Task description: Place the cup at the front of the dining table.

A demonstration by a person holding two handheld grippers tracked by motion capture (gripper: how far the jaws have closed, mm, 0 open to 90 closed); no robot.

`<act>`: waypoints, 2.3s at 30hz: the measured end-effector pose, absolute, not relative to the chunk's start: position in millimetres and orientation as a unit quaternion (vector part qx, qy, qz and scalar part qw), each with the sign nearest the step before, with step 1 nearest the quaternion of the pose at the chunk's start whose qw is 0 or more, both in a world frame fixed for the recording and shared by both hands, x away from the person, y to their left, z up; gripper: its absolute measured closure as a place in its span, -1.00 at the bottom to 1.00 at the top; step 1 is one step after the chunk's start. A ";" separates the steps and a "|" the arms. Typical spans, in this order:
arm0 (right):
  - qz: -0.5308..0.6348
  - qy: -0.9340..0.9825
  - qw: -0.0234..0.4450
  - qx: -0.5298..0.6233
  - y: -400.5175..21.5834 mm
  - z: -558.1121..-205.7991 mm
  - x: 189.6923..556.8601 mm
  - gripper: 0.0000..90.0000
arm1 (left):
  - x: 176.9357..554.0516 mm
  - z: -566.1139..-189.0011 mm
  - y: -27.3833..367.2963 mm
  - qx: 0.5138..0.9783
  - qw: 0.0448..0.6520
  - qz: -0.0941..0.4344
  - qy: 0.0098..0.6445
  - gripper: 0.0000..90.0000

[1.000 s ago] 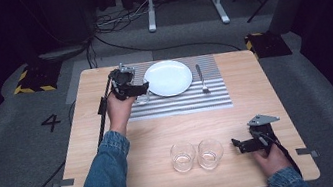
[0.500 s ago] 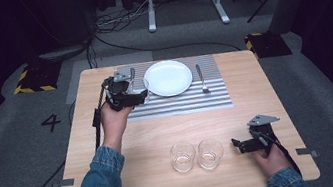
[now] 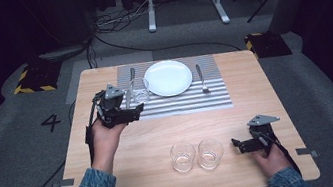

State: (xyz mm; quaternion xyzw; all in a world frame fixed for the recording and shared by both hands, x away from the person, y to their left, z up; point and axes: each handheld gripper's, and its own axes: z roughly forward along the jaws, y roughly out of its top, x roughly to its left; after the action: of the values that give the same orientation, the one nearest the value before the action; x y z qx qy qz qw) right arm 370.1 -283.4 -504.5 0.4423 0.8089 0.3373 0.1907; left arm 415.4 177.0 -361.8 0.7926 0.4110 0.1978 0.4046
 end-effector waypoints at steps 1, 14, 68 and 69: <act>0.337 0.809 0.191 0.442 -283.4 -504.5 370.1 -0.98 | 411.4 -360.9 176.9 0.792 0.406 0.196 0.411 -0.59; 0.337 0.809 0.191 0.443 -283.4 -504.6 370.2 -0.98 | 365.2 -356.7 187.7 0.798 0.408 0.197 0.397 -0.62; 0.337 0.809 0.191 0.442 -283.4 -504.5 370.2 -0.98 | 297.0 -481.2 226.9 0.823 0.298 0.147 0.462 -0.65; 0.337 0.809 0.192 0.442 -283.4 -504.6 370.2 -0.98 | 296.9 -482.8 226.7 0.826 0.293 0.146 0.459 -0.65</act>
State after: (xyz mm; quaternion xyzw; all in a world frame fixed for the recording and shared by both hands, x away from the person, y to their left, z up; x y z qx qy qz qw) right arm 370.2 -283.4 -504.6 0.4422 0.8087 0.3372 0.1918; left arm 296.9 226.7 -482.8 0.8258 0.4588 0.1463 0.2934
